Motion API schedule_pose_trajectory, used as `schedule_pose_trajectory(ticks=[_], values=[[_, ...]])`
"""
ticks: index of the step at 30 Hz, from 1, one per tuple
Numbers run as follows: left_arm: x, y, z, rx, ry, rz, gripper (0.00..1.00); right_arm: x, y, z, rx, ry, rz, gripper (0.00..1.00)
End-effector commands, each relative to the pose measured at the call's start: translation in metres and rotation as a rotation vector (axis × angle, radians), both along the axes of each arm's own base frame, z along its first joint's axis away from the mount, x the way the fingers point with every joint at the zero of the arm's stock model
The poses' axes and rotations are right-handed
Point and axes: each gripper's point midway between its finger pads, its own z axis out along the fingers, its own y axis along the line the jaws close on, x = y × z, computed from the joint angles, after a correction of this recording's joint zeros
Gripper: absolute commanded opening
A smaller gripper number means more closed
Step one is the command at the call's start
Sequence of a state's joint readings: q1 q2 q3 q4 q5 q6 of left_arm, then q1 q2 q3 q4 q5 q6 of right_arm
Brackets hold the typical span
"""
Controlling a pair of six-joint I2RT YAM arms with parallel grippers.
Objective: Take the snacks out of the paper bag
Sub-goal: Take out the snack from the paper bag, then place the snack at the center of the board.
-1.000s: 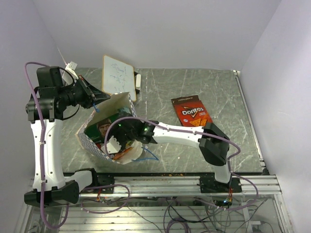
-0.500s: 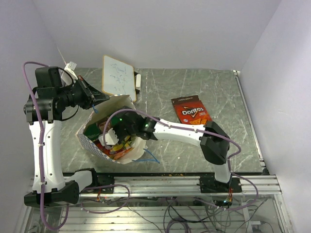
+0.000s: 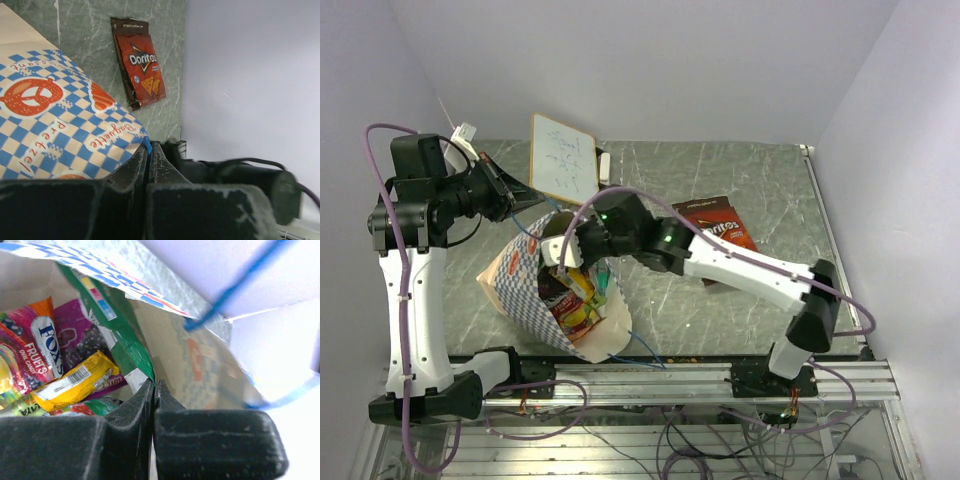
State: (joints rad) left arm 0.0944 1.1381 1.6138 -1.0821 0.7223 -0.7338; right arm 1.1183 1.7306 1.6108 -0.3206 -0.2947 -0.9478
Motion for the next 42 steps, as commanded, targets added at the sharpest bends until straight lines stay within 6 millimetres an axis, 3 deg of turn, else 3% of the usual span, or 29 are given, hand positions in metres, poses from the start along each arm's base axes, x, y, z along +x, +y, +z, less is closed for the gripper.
schedule_pose_trajectory(ticks=[1,7,11,14,19,25,29,33,37,39,42], values=[[0.005,0.001,0.016,0.005,-0.072,0.018,0.07,-0.011,-0.032,0.079,0.136,0.005,-0.06,0.0],[0.011,0.004,0.024,0.009,-0.097,0.035,0.07,-0.017,-0.056,0.099,0.16,0.035,-0.114,0.0],[0.018,0.006,0.028,0.023,-0.096,0.046,0.07,-0.035,-0.071,0.146,0.239,0.094,-0.108,0.0],[0.023,0.009,0.028,0.03,-0.09,0.058,0.07,-0.051,-0.093,0.187,0.322,0.159,-0.121,0.0],[0.028,0.011,0.025,0.025,-0.093,0.084,0.07,-0.071,-0.135,0.234,0.447,0.259,-0.169,0.0],[0.03,0.015,0.022,0.031,-0.09,0.12,0.07,-0.07,-0.184,0.28,0.573,0.23,-0.281,0.0],[0.031,0.016,0.024,0.033,-0.094,0.128,0.07,-0.049,-0.21,0.287,0.558,0.132,-0.425,0.0],[0.03,0.016,0.026,0.032,-0.095,0.127,0.07,-0.013,-0.232,0.271,0.487,-0.016,-0.634,0.0],[0.026,0.014,0.027,0.026,-0.098,0.123,0.07,0.028,-0.247,0.246,0.408,-0.137,-0.739,0.0],[0.024,0.014,0.026,0.022,-0.094,0.119,0.07,0.067,-0.268,0.229,0.378,-0.124,-0.786,0.0],[0.021,0.012,0.025,0.016,-0.084,0.114,0.07,0.108,-0.281,0.192,0.328,-0.096,-0.793,0.0]])
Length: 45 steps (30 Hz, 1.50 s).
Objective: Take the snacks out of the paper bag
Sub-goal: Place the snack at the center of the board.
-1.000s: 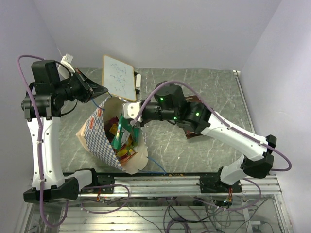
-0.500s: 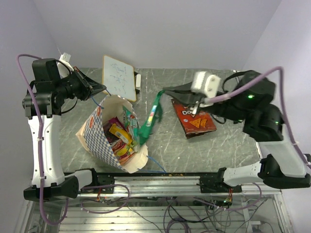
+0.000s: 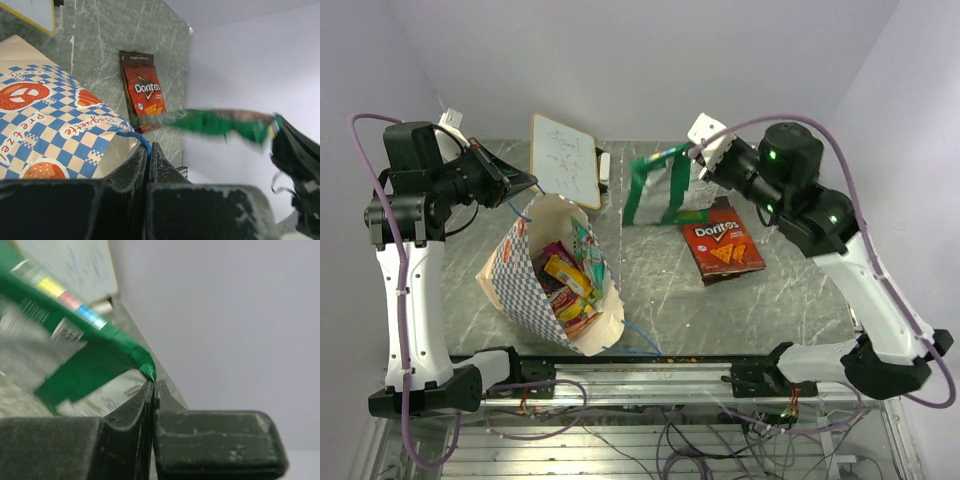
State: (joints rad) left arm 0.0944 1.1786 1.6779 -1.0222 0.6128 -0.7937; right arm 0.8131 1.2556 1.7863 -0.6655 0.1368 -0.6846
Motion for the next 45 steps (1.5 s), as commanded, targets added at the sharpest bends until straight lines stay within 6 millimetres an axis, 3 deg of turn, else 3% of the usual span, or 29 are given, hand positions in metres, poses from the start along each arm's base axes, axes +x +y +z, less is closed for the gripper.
schedule_pose_trajectory(ticks=[1,8,11,15,23,35,45], values=[[-0.007,-0.002,0.009,-0.004,-0.04,-0.005,0.07,0.056,-0.024,-0.02,-0.006,-0.043,-0.01,0.0],[-0.005,-0.001,0.009,0.011,-0.021,-0.015,0.07,0.133,-0.065,-0.094,0.004,0.044,-0.009,0.0],[-0.001,-0.002,0.008,0.012,-0.011,-0.026,0.07,0.154,-0.081,-0.118,-0.02,0.082,-0.028,0.0],[0.004,-0.002,0.005,0.01,0.001,-0.036,0.07,0.169,-0.11,-0.131,0.018,0.096,-0.018,0.0],[0.011,-0.005,-0.002,-0.011,0.013,-0.055,0.07,0.171,-0.116,-0.136,0.108,0.061,0.178,0.0],[0.027,-0.006,-0.008,-0.018,0.018,-0.08,0.07,0.168,-0.105,-0.185,0.183,0.15,0.268,0.0],[0.021,-0.009,-0.01,-0.025,0.018,-0.104,0.07,0.135,-0.121,-0.234,0.094,0.235,0.265,0.0]])
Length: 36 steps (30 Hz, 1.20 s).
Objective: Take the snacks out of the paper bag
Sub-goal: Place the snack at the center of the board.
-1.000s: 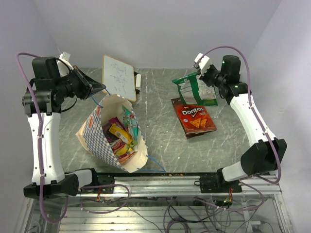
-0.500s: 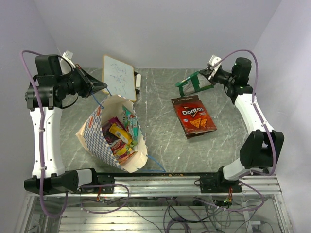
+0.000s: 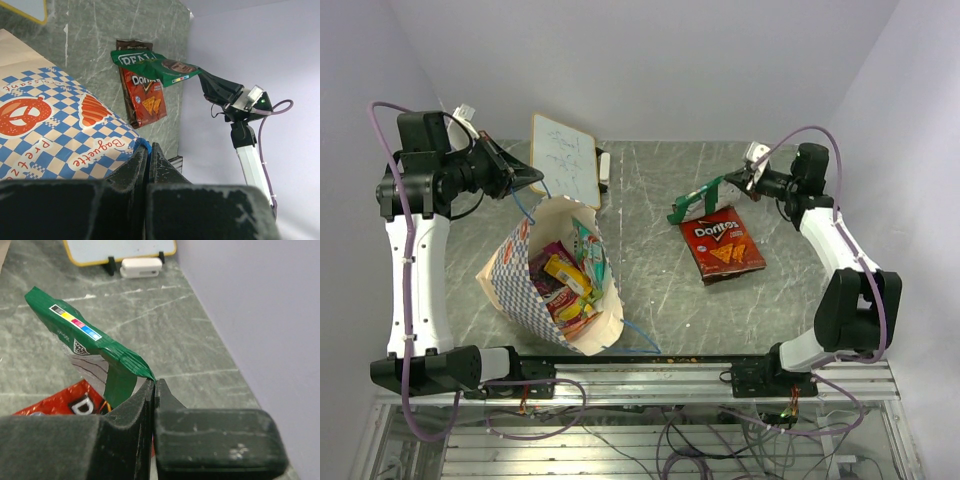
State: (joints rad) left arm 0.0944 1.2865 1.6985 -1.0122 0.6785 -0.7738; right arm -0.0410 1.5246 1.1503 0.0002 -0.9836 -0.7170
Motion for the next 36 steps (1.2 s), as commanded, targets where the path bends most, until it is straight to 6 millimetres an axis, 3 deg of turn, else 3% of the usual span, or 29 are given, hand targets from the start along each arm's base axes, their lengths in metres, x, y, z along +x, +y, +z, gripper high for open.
schedule_pose_trajectory(ticks=[1,11,18,22,24,30,34,36], values=[[-0.004,-0.004,0.005,-0.001,-0.044,-0.044,0.07,-0.019,-0.013,-0.006,-0.064,-0.035,0.026,0.0],[-0.011,-0.007,-0.001,0.0,-0.035,-0.066,0.07,-0.064,-0.037,-0.059,-0.217,0.079,-0.002,0.0],[-0.011,-0.008,-0.001,-0.021,-0.04,-0.061,0.07,-0.101,-0.061,-0.119,-0.382,0.171,-0.13,0.0],[-0.012,-0.009,0.002,-0.026,-0.047,-0.059,0.07,-0.116,-0.069,-0.141,-0.446,0.184,-0.184,0.0],[-0.013,-0.008,0.003,-0.026,-0.051,-0.052,0.07,-0.123,-0.066,-0.148,-0.473,0.179,-0.187,0.06],[-0.02,-0.01,0.0,-0.043,-0.04,-0.046,0.07,-0.127,-0.065,-0.141,-0.491,0.163,-0.234,0.22],[-0.026,-0.012,-0.001,-0.056,-0.033,-0.047,0.07,-0.117,-0.058,-0.109,-0.409,0.187,-0.34,0.29],[-0.029,-0.013,-0.005,-0.065,-0.019,-0.053,0.07,-0.124,-0.04,-0.096,-0.339,0.227,-0.304,0.35]])
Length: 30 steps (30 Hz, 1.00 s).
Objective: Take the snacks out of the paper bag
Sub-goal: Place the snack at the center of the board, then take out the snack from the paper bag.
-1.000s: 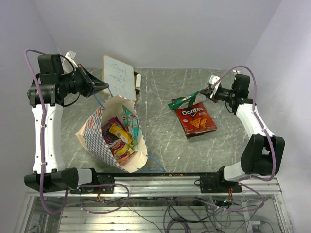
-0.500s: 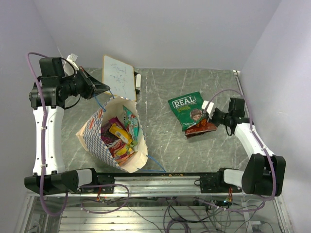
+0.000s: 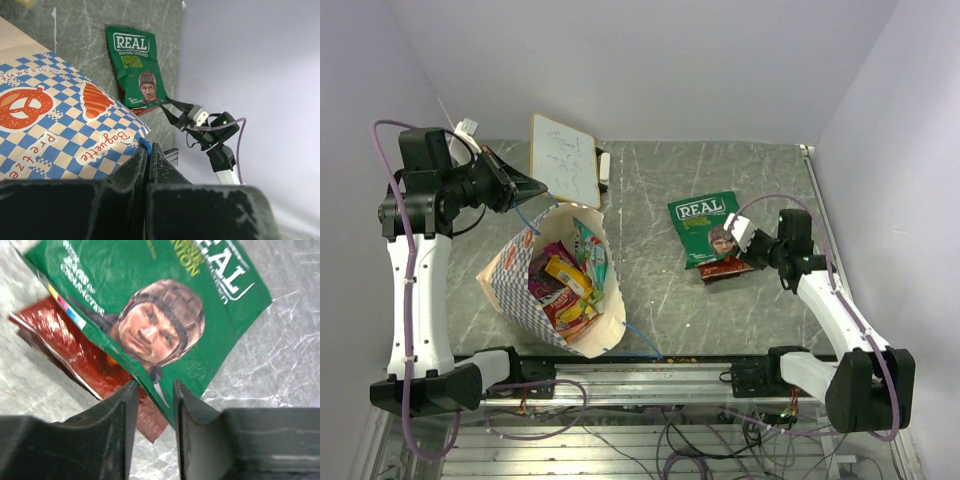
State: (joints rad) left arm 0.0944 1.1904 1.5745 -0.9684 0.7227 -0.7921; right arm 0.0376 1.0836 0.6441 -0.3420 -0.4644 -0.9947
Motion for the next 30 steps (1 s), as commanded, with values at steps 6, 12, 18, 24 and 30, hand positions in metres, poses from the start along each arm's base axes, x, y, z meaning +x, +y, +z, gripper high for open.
schedule_pose_trajectory(ticks=[6,12,18,24,30], values=[[-0.018,-0.006,-0.005,-0.03,0.009,-0.026,0.07,-0.028,0.078,0.081,0.39,0.103,-0.034,0.44],[-0.027,-0.007,-0.01,-0.03,0.025,-0.027,0.07,-0.054,0.085,0.105,0.461,0.067,-0.024,0.53],[-0.033,-0.008,-0.005,-0.033,0.023,-0.029,0.07,-0.064,0.088,0.134,0.425,0.023,0.072,0.56],[-0.033,-0.009,-0.004,-0.028,0.025,-0.042,0.07,-0.073,0.148,0.186,0.689,0.043,0.219,0.49],[-0.027,-0.008,-0.006,-0.056,0.061,-0.013,0.07,-0.101,0.24,0.191,0.742,0.106,0.391,0.5]])
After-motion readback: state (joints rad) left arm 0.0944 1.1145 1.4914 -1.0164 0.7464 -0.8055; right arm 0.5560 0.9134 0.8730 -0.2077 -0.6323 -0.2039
